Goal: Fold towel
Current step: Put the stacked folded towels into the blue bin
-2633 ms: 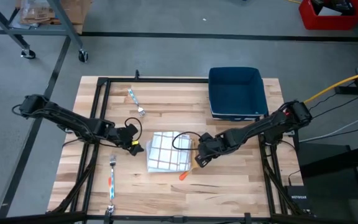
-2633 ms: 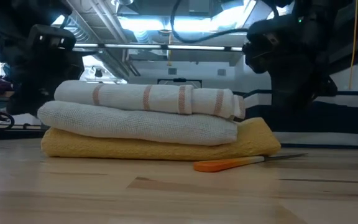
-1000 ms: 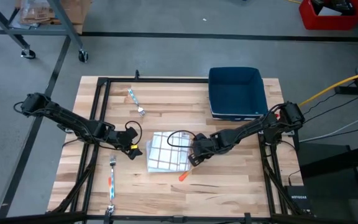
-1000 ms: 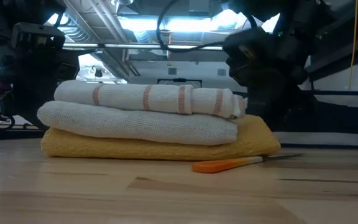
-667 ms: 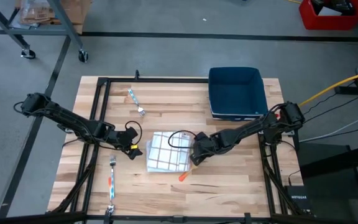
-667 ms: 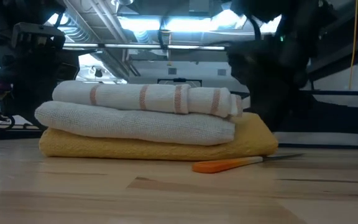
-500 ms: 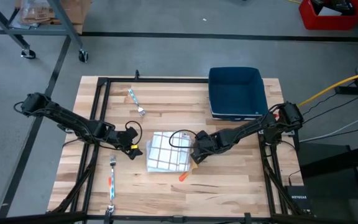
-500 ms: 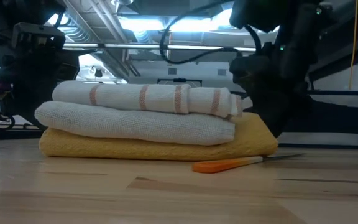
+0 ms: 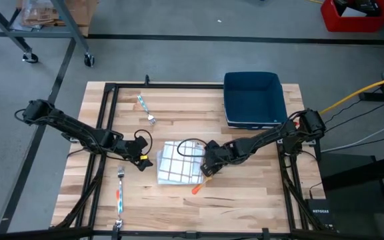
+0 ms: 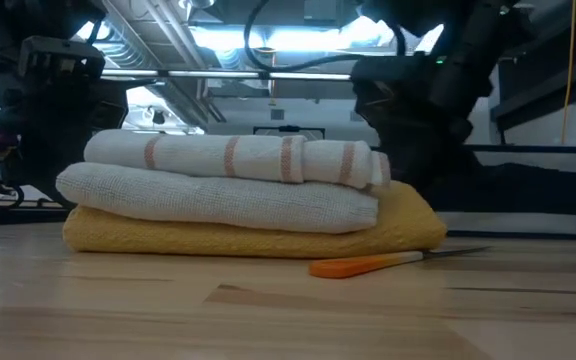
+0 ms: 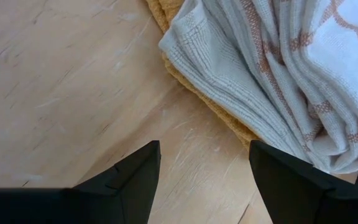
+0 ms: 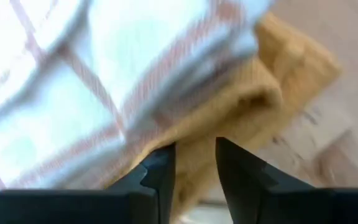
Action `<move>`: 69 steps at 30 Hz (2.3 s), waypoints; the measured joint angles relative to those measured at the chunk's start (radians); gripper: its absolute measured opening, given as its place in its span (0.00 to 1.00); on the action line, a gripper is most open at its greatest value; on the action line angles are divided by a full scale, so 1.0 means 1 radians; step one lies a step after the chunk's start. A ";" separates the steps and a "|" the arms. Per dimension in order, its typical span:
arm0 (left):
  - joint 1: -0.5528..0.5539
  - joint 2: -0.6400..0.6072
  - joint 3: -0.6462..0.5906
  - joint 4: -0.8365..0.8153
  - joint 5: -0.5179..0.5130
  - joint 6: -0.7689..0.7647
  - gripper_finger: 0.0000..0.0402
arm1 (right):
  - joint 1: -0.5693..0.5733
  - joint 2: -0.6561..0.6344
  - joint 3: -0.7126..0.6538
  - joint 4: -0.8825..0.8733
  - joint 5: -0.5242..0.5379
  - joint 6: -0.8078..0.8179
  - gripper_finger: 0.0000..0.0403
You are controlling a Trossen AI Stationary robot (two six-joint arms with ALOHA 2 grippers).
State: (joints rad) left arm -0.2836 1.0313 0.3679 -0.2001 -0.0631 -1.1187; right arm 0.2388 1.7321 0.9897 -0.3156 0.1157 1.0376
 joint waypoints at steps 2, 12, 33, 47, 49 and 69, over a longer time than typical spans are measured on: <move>0.000 0.000 0.000 0.000 0.000 0.000 0.59 | -0.017 0.000 0.000 0.016 -0.003 -0.012 0.33; 0.000 0.000 0.000 0.000 0.000 0.000 0.59 | -0.059 0.000 0.000 -0.040 -0.082 -0.053 0.65; 0.002 0.000 0.000 0.000 -0.014 0.031 0.59 | -0.056 0.000 0.000 0.005 -0.131 -0.048 0.70; 0.002 0.000 0.000 0.002 -0.045 0.075 0.59 | -0.096 0.000 0.000 0.000 -0.311 -0.048 0.70; 0.002 0.000 0.000 0.002 -0.050 0.074 0.59 | -0.096 0.000 0.000 0.003 -0.310 -0.048 0.70; 0.085 0.000 0.000 0.074 0.034 -0.143 0.59 | -0.095 -0.124 0.000 -0.171 -0.288 -0.040 0.70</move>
State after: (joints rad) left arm -0.1982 1.0313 0.3676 -0.1265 -0.0288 -1.2621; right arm 0.1437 1.6082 0.9894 -0.4867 -0.1721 0.9971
